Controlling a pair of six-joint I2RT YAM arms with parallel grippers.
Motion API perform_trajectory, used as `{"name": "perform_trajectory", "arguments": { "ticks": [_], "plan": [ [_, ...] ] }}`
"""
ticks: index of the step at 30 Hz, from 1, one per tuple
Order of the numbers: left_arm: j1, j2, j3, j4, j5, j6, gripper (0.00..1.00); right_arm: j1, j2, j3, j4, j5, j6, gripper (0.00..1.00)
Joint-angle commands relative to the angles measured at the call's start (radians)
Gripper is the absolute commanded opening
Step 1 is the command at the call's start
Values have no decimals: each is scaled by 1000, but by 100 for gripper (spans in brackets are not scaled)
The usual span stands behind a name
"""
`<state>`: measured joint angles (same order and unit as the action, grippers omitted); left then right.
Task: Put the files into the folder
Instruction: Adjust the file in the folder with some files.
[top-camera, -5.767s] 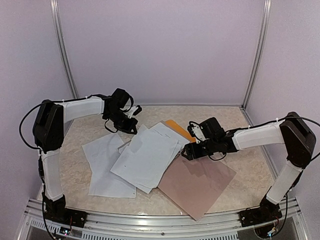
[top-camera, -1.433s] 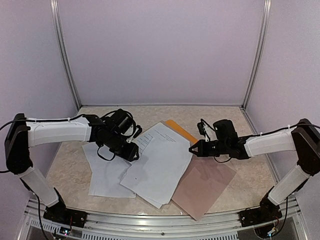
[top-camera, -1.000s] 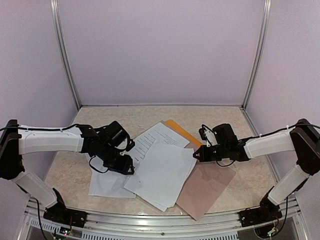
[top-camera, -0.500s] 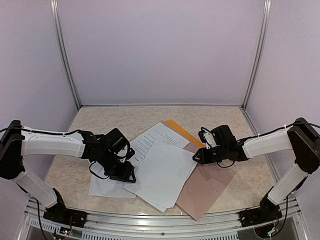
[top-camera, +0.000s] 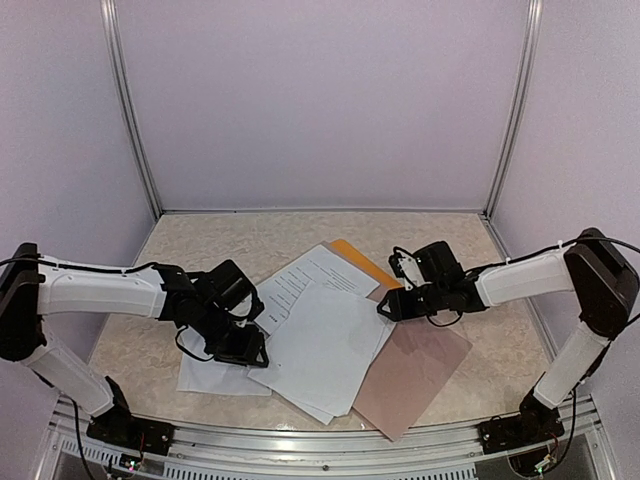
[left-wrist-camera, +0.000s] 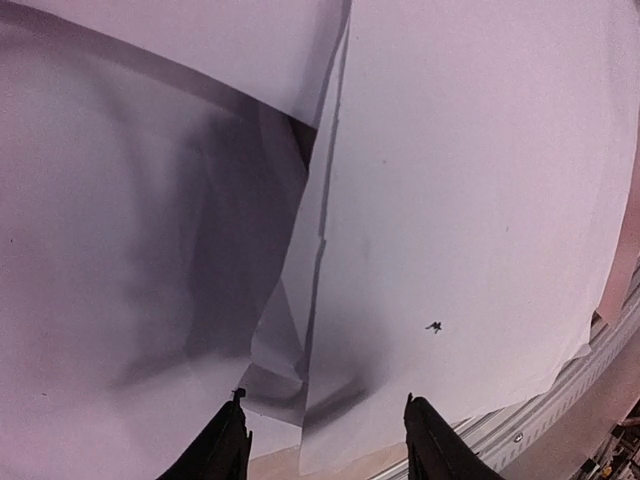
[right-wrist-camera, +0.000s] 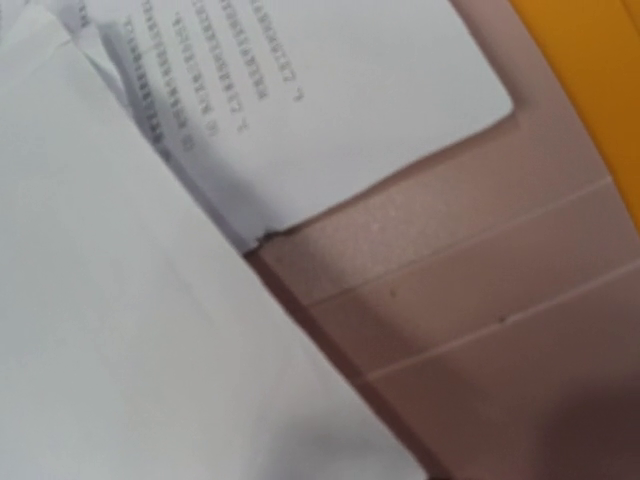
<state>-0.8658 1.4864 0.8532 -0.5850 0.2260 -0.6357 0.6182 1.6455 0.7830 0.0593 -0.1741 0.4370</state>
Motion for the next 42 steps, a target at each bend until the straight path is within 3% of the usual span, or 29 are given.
{"name": "perform_trajectory", "arguments": {
  "ticks": [1,12,20,42],
  "plan": [
    [-6,-42,-6,-40,-49,-7,52,-15,37,31,-26,17,-24,44],
    [-7,-44,4,-50,-68,6,52,-39,45,27,-16,11,-31,46],
    [-6,-35,22,-65,-79,17,52,-83,83,11,84,-118,13,43],
    [-7,-31,56,-91,-94,34,52,-111,88,-14,136,-183,52,11]
  ]
}}
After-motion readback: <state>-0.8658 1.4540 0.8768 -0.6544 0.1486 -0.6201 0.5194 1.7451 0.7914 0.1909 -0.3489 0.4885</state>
